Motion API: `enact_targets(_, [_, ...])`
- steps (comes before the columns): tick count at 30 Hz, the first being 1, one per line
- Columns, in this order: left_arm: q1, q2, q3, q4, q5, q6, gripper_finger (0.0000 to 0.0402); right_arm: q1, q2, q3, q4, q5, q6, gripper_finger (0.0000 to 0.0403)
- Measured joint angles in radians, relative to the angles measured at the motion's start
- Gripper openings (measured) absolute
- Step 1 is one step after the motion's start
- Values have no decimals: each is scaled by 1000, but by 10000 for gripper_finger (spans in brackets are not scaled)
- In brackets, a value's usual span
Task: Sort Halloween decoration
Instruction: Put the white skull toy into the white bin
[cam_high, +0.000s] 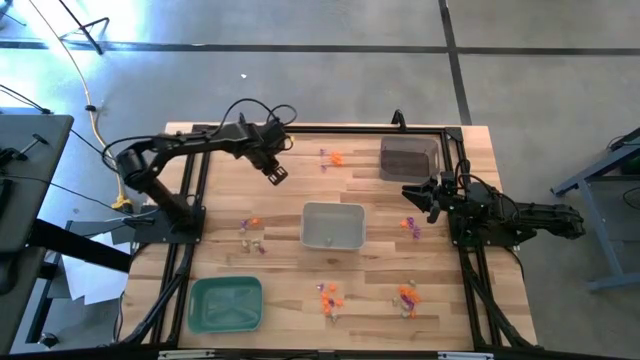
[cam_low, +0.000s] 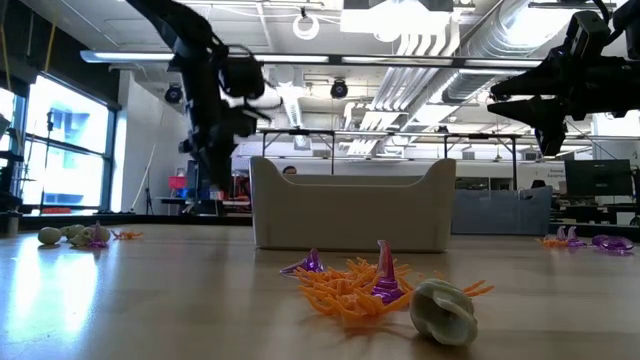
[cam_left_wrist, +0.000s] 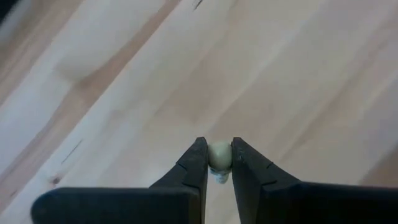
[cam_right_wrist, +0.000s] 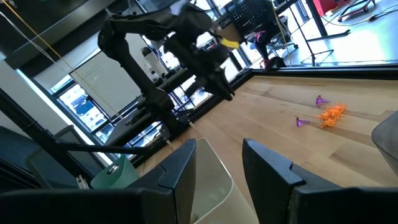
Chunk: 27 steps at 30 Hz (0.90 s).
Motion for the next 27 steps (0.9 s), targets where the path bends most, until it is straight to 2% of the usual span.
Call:
enact_targets(5, [-89,-38,68,14,-2,-20,34,0,0,0,0,0,0,126])
enact_targets(11, [-199,-9,198,16,-13,-26,35,0,0,0,0,0,0,126])
enact_targets(16, [-292,44,278,39,-27,-58,35,0,0,0,0,0,0,126])
enact_targets(27, [-516,204,432,39,-19,-277,35,0,0,0,0,0,0,126])
